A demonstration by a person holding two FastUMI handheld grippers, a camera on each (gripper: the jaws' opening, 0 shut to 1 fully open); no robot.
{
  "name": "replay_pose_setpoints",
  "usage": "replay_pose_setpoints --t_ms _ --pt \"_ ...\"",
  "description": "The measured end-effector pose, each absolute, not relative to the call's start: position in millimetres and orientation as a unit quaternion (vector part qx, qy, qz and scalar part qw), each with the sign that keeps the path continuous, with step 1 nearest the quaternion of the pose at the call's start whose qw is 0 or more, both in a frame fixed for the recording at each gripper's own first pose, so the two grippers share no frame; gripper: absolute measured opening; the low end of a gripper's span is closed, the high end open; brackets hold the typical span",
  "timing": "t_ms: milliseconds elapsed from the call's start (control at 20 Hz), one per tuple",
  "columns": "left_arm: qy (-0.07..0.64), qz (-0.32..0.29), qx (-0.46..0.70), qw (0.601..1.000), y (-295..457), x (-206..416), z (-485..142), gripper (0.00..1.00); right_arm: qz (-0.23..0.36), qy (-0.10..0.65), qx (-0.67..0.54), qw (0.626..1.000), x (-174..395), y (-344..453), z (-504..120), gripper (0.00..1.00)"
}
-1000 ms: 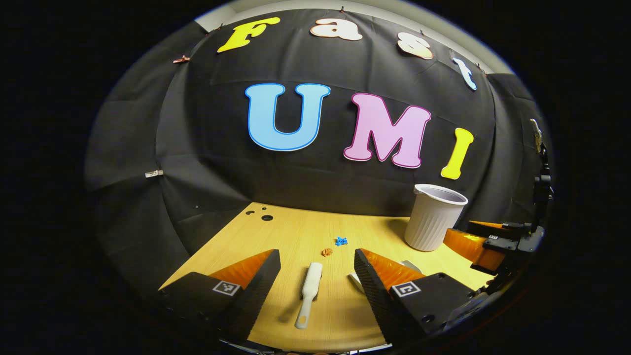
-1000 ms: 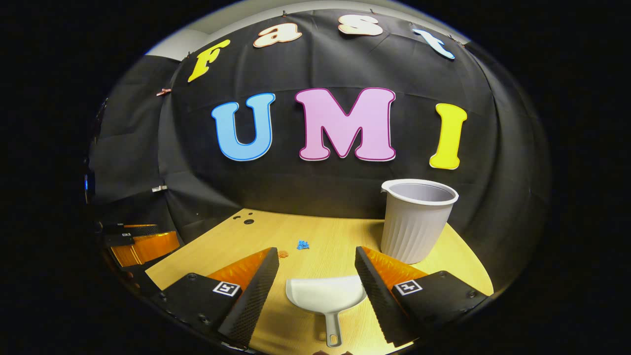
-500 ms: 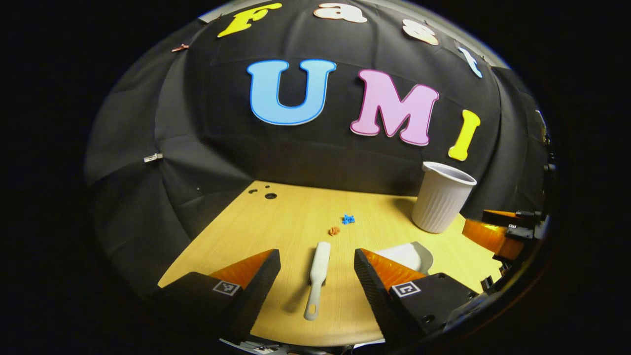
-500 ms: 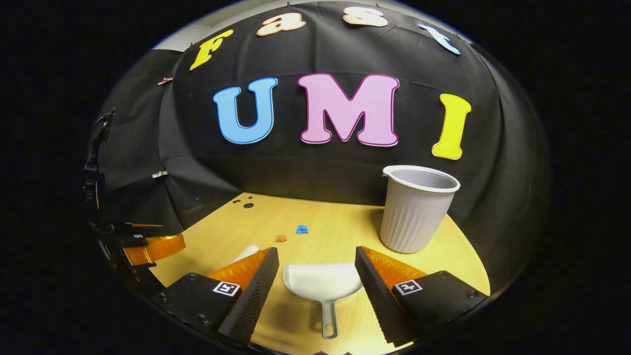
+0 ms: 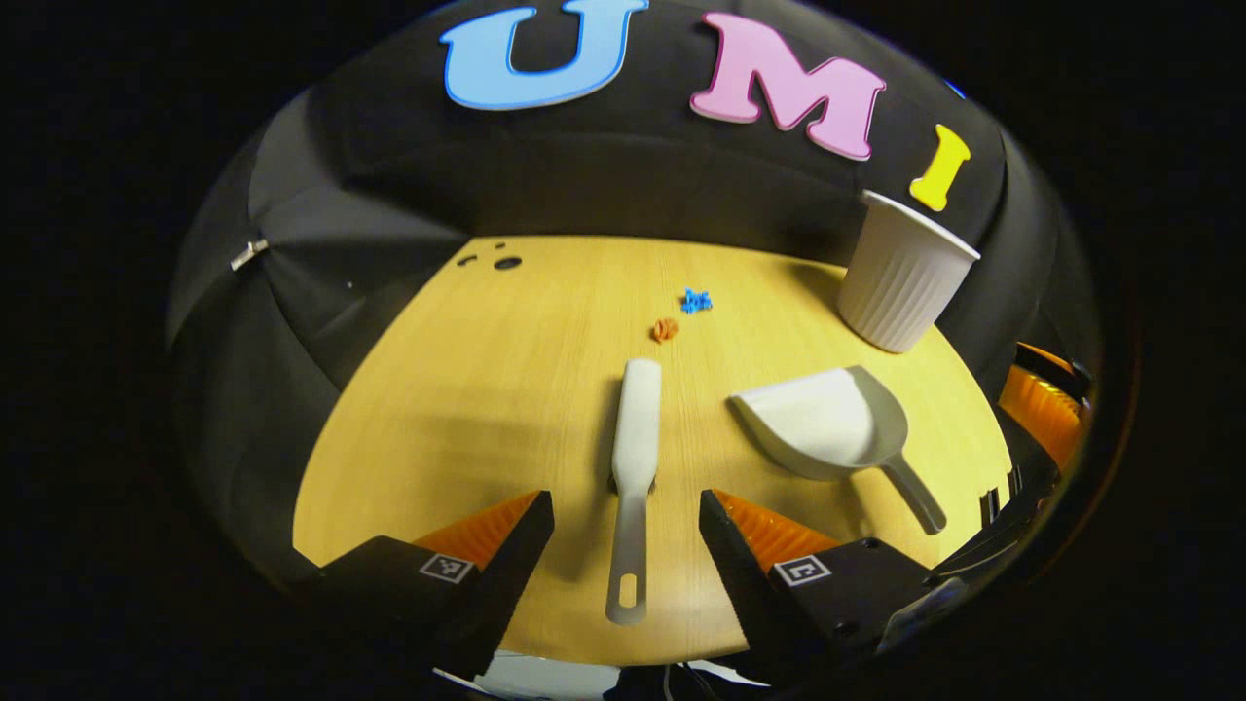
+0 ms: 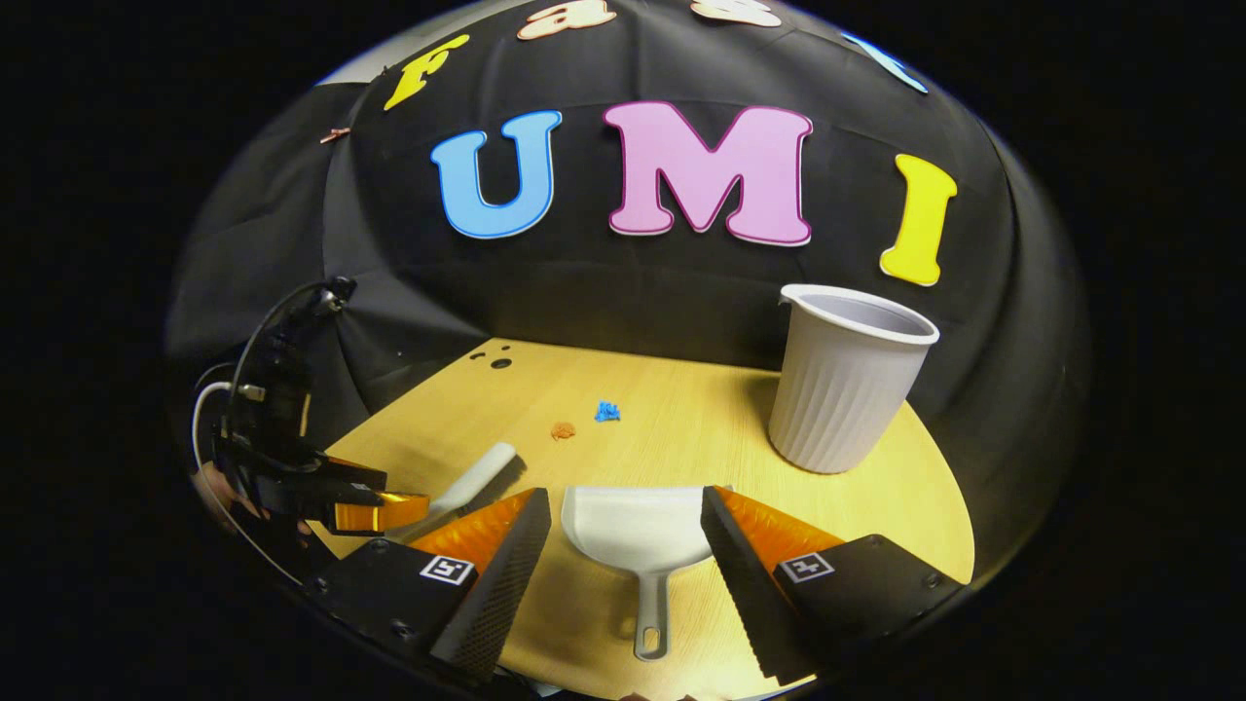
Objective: Pick up the small broom and dustpan from the desktop, sweep the trash into the dustpan with the broom, and then empty the trash into the garbage bin.
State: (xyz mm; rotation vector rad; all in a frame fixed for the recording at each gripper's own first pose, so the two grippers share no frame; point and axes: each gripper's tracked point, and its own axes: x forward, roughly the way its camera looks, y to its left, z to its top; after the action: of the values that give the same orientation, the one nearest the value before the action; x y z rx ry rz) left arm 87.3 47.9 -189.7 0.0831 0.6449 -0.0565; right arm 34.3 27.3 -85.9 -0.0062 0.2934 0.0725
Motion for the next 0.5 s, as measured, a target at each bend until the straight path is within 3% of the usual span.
replay_pose_setpoints --t_ms 500 --pt "0.427 0.004 0.054 0.903 58 127 -261 0.96 0.028 0.225 0.036 0.973 37 9 -148 0.99"
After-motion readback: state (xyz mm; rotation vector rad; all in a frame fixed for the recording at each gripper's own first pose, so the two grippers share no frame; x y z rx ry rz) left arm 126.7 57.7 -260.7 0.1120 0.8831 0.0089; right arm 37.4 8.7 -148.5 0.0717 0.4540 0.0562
